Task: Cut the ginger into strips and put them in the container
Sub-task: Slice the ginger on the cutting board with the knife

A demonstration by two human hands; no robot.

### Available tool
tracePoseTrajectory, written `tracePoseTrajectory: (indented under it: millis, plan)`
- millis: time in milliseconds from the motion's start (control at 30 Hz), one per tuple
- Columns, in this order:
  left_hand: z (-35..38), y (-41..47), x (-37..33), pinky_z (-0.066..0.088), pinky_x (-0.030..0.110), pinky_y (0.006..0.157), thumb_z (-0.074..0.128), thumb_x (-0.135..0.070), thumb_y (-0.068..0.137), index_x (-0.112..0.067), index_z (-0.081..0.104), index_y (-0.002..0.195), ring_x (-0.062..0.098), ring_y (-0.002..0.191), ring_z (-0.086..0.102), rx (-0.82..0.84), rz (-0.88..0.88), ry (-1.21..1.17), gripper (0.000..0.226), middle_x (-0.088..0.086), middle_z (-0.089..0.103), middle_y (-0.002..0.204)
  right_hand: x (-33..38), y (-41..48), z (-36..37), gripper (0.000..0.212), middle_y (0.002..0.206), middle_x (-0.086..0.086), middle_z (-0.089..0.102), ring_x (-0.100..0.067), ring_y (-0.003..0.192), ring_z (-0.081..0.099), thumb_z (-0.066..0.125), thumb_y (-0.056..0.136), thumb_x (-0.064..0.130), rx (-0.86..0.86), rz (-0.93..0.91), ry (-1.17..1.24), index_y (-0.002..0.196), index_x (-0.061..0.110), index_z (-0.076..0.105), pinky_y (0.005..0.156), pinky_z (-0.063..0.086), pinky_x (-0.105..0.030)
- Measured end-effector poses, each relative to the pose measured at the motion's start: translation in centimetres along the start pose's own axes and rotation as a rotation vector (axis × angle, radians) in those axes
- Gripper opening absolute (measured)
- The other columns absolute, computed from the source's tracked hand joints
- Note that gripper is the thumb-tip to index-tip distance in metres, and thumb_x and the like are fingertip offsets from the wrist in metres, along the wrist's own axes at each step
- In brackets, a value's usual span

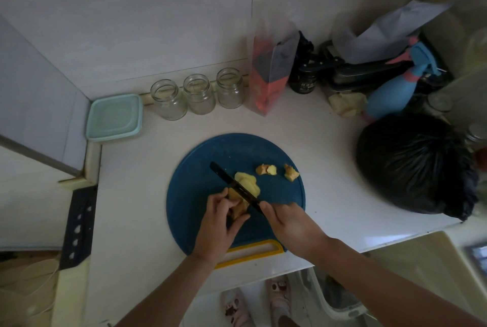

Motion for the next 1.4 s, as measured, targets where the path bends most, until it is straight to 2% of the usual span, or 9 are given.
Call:
tracePoseTrajectory:
  millis: [200,367,467,567,667,900,1133,1200,1400]
  plan:
    - [-0.1,0.0,-0.1,0.04,0.001,0.078,0.056,-0.049,0.083,-0.024,0.047,0.102,0.001,0.09,0.051,-0.014,0.01,0.011,0.032,-0.008,0.039,0.112,0.2,-0.3,0.3,0.049,0.053,0.0,0.038,-0.014,0.047,0.036,0.026,0.102,0.041,0.016,-0.004,-0.048,0.066,0.012,0.042,0.055,0.033,-0.032]
    - [-0.1,-0.1,0.0,0.039,0.001,0.079,0.052,-0.055,0.086,-0.023,0.048,0.1,-0.001,0.092,0.05,-0.022,0.017,0.011,0.035,-0.008,0.039,0.111,0.1,-0.7,0.9,0.045,0.057,0.003,0.04,-0.017,0.055,0.044,0.021,0.1,0.046,0.02,0.025,-0.145,0.065,0.022,0.036,0.063,0.044,-0.039]
    - [0.1,-0.1,0.4,0.042,0.004,0.073,0.057,-0.049,0.085,-0.021,0.049,0.098,0.0,0.085,0.051,-0.01,0.007,0.007,0.032,-0.004,0.042,0.108,0.5,-1.1,1.7,0.042,0.068,0.002,0.048,-0.024,0.068,0.057,0.015,0.099,0.049,-0.005,0.028,-0.276,0.076,0.023,0.039,0.068,0.049,-0.038]
    - [0.3,-0.2,0.8,0.041,0.005,0.068,0.061,-0.044,0.084,-0.02,0.049,0.094,0.0,0.079,0.051,0.001,0.002,0.011,0.028,-0.002,0.044,0.104,0.6,-1.1,2.1,0.04,0.075,0.001,0.051,-0.024,0.07,0.057,0.014,0.099,0.049,-0.018,0.044,-0.306,0.085,0.022,0.04,0.065,0.046,-0.034]
    - [0.4,-0.2,1.0,0.041,0.003,0.069,0.059,-0.047,0.085,-0.022,0.05,0.094,0.0,0.081,0.052,0.004,-0.005,0.008,0.028,-0.002,0.046,0.105,0.6,-0.8,2.2,0.04,0.076,0.001,0.051,-0.021,0.068,0.052,0.014,0.1,0.049,-0.003,0.058,-0.31,0.085,0.022,0.04,0.065,0.044,-0.032]
    - [0.3,-0.2,1.2,0.04,0.001,0.077,0.048,-0.058,0.087,-0.023,0.052,0.095,-0.001,0.093,0.051,-0.01,-0.028,-0.013,0.036,-0.009,0.042,0.113,0.3,-0.1,2.6,0.047,0.074,0.0,0.052,-0.024,0.074,0.06,0.015,0.099,0.05,0.035,0.123,-0.206,0.083,0.021,0.048,0.074,0.051,-0.04]
    - [0.3,-0.1,1.3,0.04,0.001,0.08,0.048,-0.056,0.088,-0.024,0.053,0.097,0.0,0.094,0.052,-0.012,-0.032,-0.047,0.034,-0.009,0.042,0.112,-0.4,0.2,3.3,0.087,0.071,0.001,0.053,-0.02,0.067,0.058,-0.014,0.067,0.076,0.028,0.137,-0.112,0.084,0.021,0.052,0.068,0.051,-0.037]
    - [0.2,-0.1,1.2,0.04,0.001,0.079,0.048,-0.055,0.088,-0.024,0.053,0.097,0.0,0.092,0.052,-0.012,-0.024,-0.045,0.033,-0.009,0.043,0.111,-0.3,0.5,3.3,0.083,0.069,0.002,0.052,-0.018,0.065,0.056,-0.01,0.071,0.075,0.025,0.126,-0.1,0.082,0.021,0.051,0.067,0.051,-0.035]
    - [0.0,-0.1,1.0,0.039,0.0,0.076,0.047,-0.055,0.089,-0.024,0.052,0.096,-0.002,0.089,0.051,-0.019,-0.035,-0.042,0.033,-0.015,0.04,0.109,0.0,0.9,3.3,0.049,0.069,0.001,0.051,-0.018,0.064,0.054,0.017,0.099,0.049,0.033,0.093,-0.112,0.08,0.019,0.051,0.07,0.051,-0.037]
Point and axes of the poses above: each hand's wrist, its own y-axis towards the middle knuckle, its own z-axis out of the palm, x = y × z, the point moved 7 cm from there along y, towards the middle knuckle
